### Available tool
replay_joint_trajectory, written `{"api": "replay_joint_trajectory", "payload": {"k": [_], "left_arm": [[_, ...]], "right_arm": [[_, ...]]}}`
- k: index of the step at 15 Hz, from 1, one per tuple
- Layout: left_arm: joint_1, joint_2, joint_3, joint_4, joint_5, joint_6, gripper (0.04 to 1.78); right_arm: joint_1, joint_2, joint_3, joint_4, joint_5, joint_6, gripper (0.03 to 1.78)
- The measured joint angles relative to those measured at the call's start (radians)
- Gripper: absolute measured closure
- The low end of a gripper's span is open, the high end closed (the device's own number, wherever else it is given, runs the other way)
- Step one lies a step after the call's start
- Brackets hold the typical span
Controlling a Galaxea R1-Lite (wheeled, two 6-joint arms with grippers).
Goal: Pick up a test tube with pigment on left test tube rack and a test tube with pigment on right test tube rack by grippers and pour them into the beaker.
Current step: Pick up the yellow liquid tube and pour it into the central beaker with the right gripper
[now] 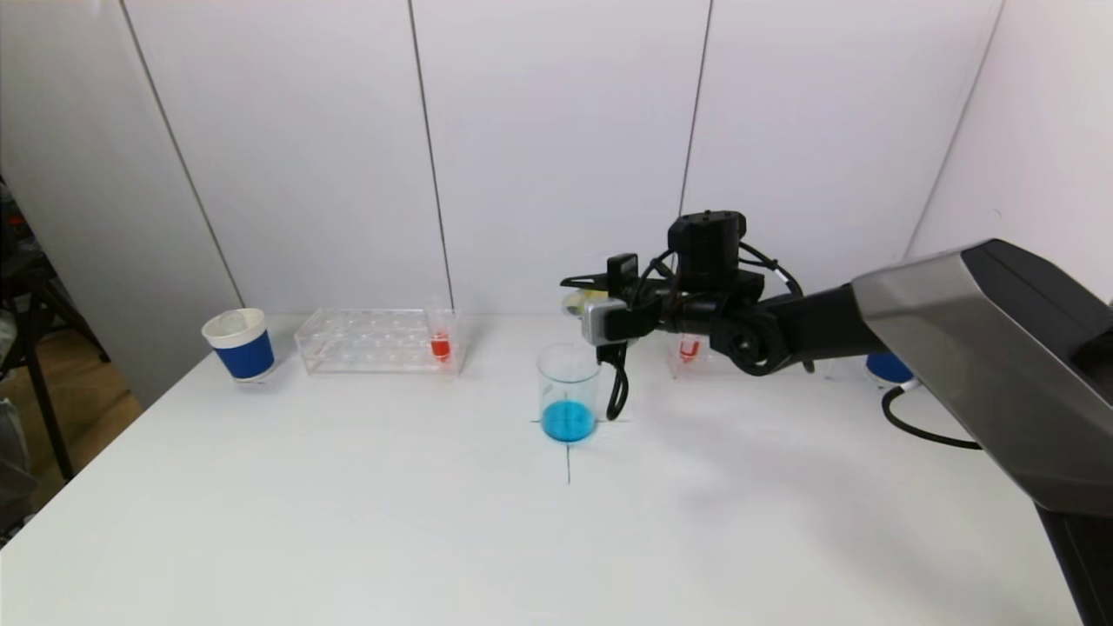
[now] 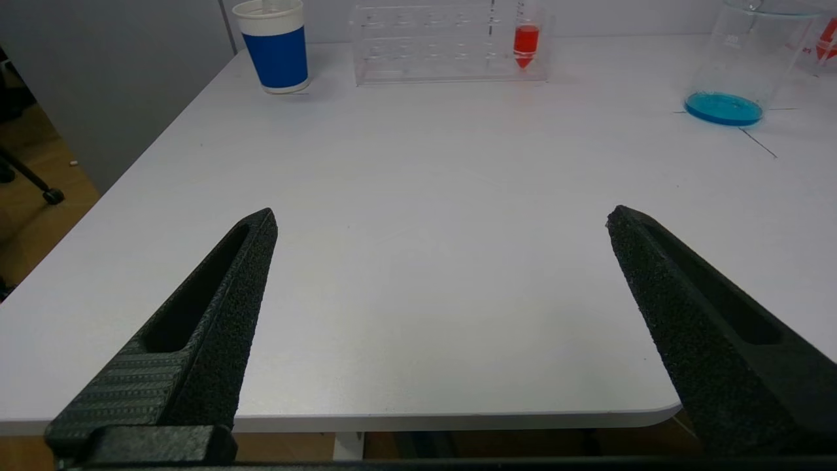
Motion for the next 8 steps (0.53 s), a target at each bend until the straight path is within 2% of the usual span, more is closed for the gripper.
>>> {"api": "replay_joint_trajectory", "payload": {"k": [8], "left_arm": [[0.000,0.000,0.000,0.000,0.000,0.000,0.06]], "right_arm": [[-0.007,0.039,-0.014,-0.059,-0.031,-0.122,1.25]]}}
